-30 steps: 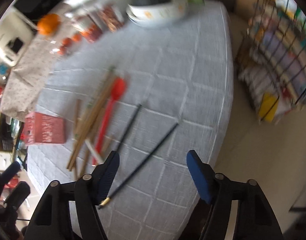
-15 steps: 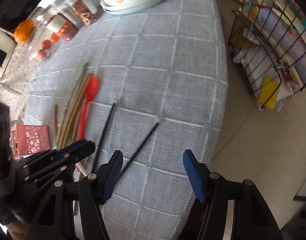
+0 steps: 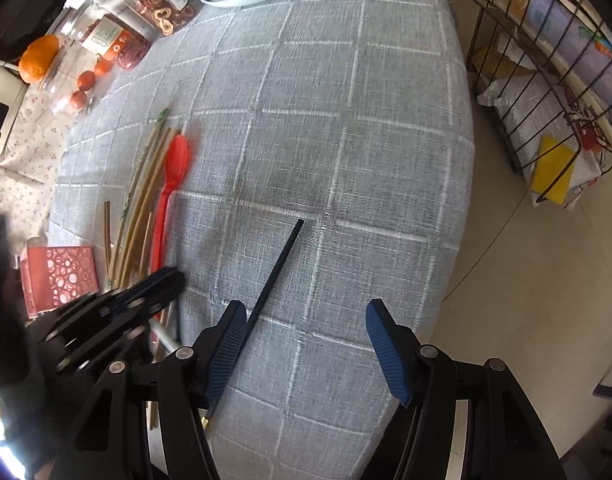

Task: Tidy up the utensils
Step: 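Grasp a black chopstick with the left tool while the right tool grasps another black chopstick, then lift both black chopsticks and carry them over the pink basket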

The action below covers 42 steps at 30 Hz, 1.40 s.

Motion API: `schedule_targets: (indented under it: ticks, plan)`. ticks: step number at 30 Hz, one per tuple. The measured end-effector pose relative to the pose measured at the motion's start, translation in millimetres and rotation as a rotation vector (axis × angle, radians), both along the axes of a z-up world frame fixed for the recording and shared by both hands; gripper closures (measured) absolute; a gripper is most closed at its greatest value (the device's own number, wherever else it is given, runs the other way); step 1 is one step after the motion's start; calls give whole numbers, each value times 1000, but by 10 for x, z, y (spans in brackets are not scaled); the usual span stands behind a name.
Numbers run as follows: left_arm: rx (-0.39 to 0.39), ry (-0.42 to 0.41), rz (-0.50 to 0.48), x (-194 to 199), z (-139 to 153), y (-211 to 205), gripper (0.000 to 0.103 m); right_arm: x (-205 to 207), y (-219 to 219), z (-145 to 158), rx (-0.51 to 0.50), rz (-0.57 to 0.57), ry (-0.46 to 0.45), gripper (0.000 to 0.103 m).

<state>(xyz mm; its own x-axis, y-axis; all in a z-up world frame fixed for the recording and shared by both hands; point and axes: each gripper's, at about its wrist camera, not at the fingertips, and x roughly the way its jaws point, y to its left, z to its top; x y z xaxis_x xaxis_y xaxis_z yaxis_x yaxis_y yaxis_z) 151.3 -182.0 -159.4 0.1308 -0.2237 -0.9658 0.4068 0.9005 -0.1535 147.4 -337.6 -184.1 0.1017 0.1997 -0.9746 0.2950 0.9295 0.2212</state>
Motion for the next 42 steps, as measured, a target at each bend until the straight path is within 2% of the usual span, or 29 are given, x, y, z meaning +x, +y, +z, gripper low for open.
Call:
schedule_targets:
  ticks: [9, 13, 16, 17, 18, 22, 25, 28, 34, 42]
  plan:
    - [-92, -109, 41, -295, 599, 611, 97, 76, 329, -271, -20, 49, 73, 62]
    - [-123, -137, 51, -392, 751, 828, 97, 101, 484, -256, -114, 73, 51, 64]
    - [-152, -167, 58, -485, 828, 927, 97, 92, 602, -245, -197, 98, 38, 77]
    - [-162, -182, 58, -518, 851, 973, 97, 86, 626, -239, -191, 105, 23, 87]
    - [-170, -198, 60, -574, 872, 1019, 97, 76, 646, -246, -166, 107, 14, 90]
    - [-230, -209, 124, -614, 907, 1241, 97, 68, 777, -254, -172, 136, -16, 97]
    - [-227, -257, 132, -642, 995, 1344, 97, 44, 815, -220, -139, 124, -39, 97]
    - [-241, -270, 159, -664, 1060, 1497, 97, 44, 869, -56, -111, 127, -94, 97]
    - [-285, -328, 182, -752, 1290, 1711, 97, -122, 1218, 482, -103, 196, -274, 98]
    - [-344, -470, 212, -887, 1721, 1946, 97, -487, 1538, 1199, -111, 298, -489, 98]
